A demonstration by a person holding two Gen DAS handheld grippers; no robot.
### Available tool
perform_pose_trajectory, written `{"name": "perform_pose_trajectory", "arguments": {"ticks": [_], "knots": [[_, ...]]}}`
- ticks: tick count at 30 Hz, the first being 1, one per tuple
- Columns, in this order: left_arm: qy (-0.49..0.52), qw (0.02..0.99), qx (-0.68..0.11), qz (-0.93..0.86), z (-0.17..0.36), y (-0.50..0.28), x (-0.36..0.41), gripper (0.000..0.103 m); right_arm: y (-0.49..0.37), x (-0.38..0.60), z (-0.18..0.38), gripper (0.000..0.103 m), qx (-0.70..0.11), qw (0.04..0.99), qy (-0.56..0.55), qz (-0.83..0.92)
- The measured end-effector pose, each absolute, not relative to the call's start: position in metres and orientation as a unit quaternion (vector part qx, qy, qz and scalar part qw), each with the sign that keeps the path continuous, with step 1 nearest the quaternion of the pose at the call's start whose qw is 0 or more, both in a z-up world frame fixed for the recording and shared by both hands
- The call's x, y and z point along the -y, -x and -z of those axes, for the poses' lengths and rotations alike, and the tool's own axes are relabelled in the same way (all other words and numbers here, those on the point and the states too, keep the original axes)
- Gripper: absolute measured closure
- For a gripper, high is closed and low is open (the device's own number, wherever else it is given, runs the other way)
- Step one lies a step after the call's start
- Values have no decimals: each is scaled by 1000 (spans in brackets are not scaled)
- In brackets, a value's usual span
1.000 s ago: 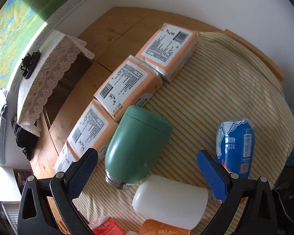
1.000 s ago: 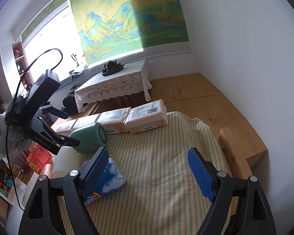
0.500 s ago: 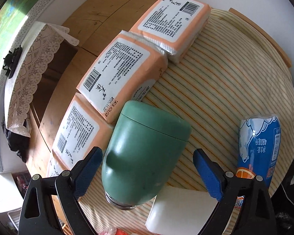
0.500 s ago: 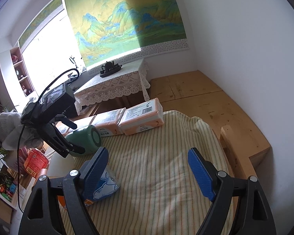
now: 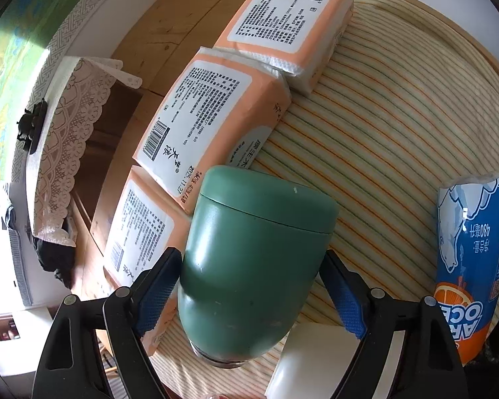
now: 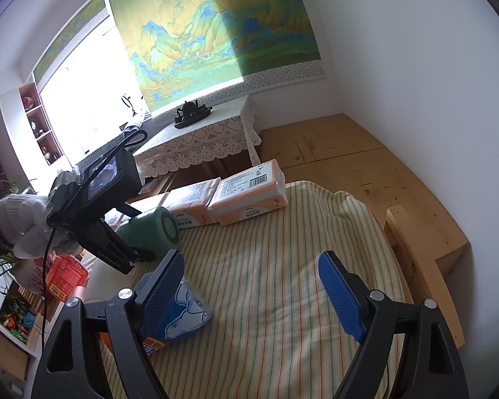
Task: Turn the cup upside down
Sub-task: 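Reach the left gripper to the green thermos and close on its body, then lift the green thermos off the table with the left gripper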
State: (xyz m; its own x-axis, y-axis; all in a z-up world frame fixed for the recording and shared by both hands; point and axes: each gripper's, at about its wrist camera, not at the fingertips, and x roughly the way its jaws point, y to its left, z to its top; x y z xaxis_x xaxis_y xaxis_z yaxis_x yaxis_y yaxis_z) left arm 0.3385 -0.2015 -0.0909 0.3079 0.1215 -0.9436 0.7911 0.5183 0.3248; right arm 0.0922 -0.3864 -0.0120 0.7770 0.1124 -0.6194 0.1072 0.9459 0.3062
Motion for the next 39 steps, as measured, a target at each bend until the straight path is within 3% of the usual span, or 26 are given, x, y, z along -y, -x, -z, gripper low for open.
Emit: {"name": "perform_pose_trajectory", "arguments": {"ticks": [23,39], "knots": [[-455,702,-481,263,79,-302,213,18,-88,389,22,23,-341,924,-174,2],[-467,721,-434,270,8,-256,234,18,-78,384,24,23,-342,922,-180,-8]]}}
